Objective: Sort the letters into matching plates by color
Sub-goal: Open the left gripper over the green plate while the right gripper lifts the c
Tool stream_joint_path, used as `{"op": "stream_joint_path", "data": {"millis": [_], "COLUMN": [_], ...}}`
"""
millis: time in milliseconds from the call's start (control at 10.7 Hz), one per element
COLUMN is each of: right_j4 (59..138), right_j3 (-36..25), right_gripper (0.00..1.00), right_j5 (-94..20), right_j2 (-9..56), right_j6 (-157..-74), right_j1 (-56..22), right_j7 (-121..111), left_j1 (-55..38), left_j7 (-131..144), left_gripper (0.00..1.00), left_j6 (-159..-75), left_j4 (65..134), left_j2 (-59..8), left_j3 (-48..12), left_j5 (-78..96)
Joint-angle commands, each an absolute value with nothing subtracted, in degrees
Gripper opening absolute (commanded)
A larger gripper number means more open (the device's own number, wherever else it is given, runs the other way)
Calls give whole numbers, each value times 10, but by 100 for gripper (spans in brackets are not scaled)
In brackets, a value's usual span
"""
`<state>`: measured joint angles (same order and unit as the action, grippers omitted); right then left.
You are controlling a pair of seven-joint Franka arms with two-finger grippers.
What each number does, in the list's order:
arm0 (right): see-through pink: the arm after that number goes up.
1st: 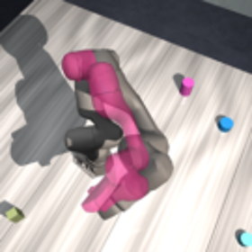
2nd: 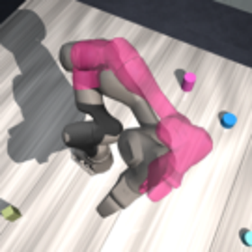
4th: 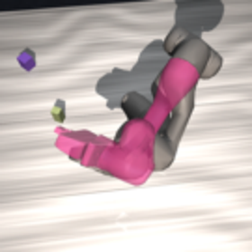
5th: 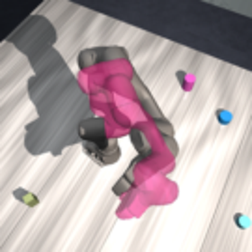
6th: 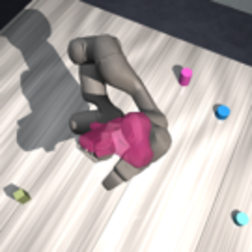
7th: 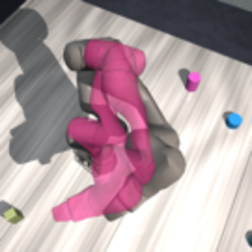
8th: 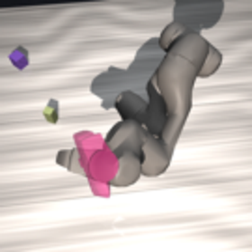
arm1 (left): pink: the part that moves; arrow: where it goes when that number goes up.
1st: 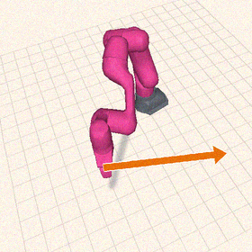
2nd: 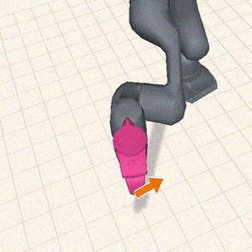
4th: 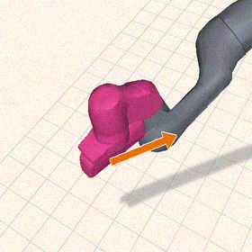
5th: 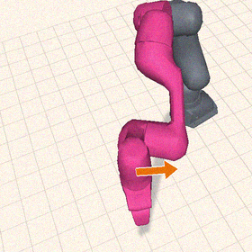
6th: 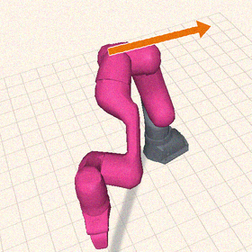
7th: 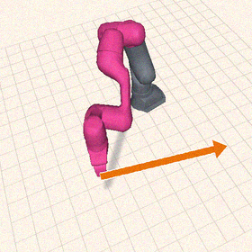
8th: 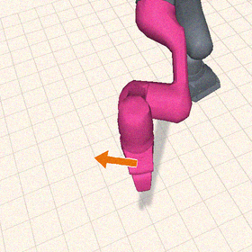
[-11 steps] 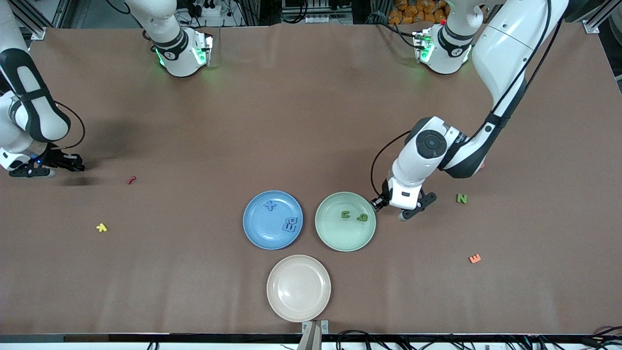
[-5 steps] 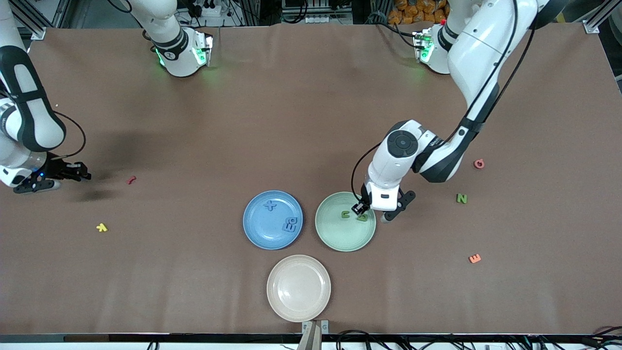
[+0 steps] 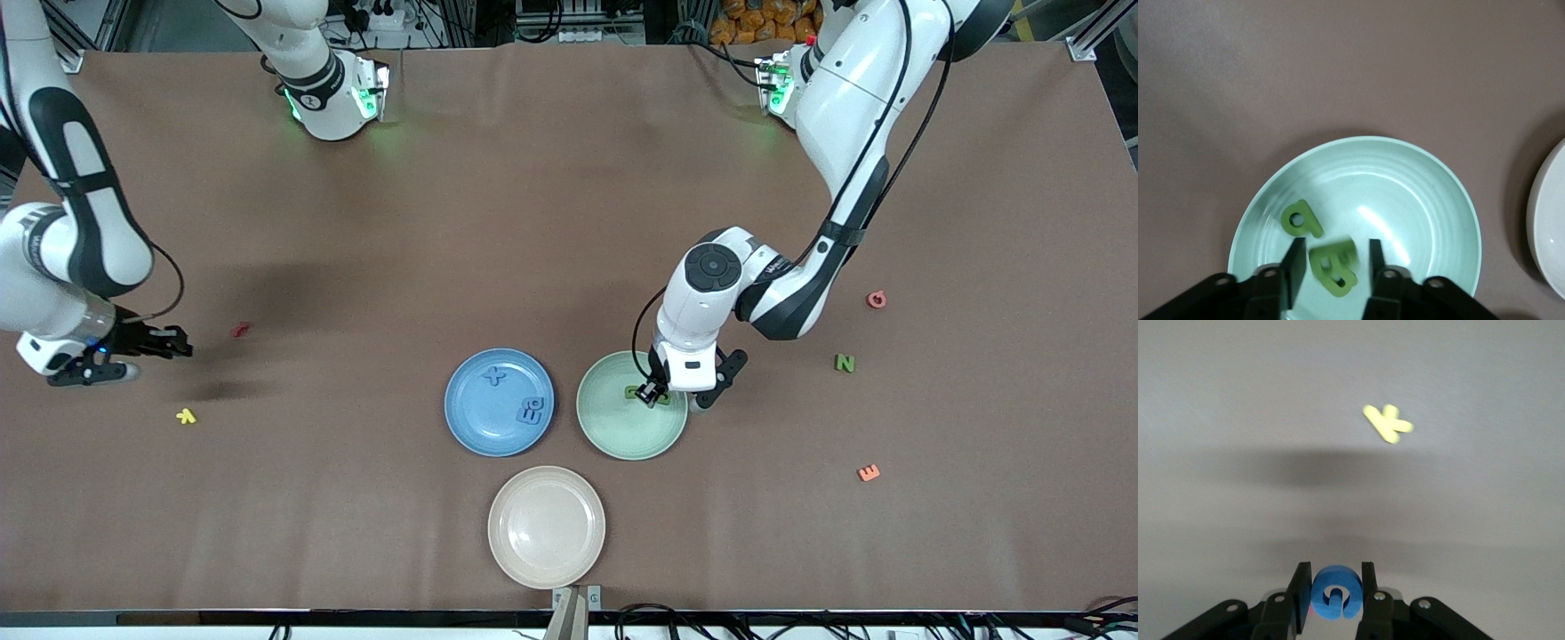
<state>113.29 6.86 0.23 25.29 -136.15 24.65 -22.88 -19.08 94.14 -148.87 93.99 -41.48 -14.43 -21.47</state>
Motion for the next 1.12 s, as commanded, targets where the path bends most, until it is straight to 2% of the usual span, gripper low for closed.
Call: {"op": "stream_joint_path", "data": {"millis": [0, 281, 655, 1029], "right_j4": [1123, 1101, 1076, 996], "right_j3": [28, 24, 24, 24], "right_gripper": [10, 10, 10, 10], "right_j5": [4, -25, -94, -112], "right_j2": [245, 248, 256, 307], "right_j6": [-1354, -1354, -1354, -1354], "right_j1": [132, 47, -62, -179], "right_j7": [-87, 41, 160, 277], "left_j1": [-201, -190, -157, -135], "left_j7": [958, 941, 817, 753], "left_gripper": [100, 100, 100, 100], "left_j6": [-1488, -1482, -1424, -1413], "left_j4": [925, 931, 933, 961], "left_j2": [-422, -417, -414, -402], "left_j3": [-131, -130, -133, -133], "left_j5": [-229, -247, -246, -246]}}
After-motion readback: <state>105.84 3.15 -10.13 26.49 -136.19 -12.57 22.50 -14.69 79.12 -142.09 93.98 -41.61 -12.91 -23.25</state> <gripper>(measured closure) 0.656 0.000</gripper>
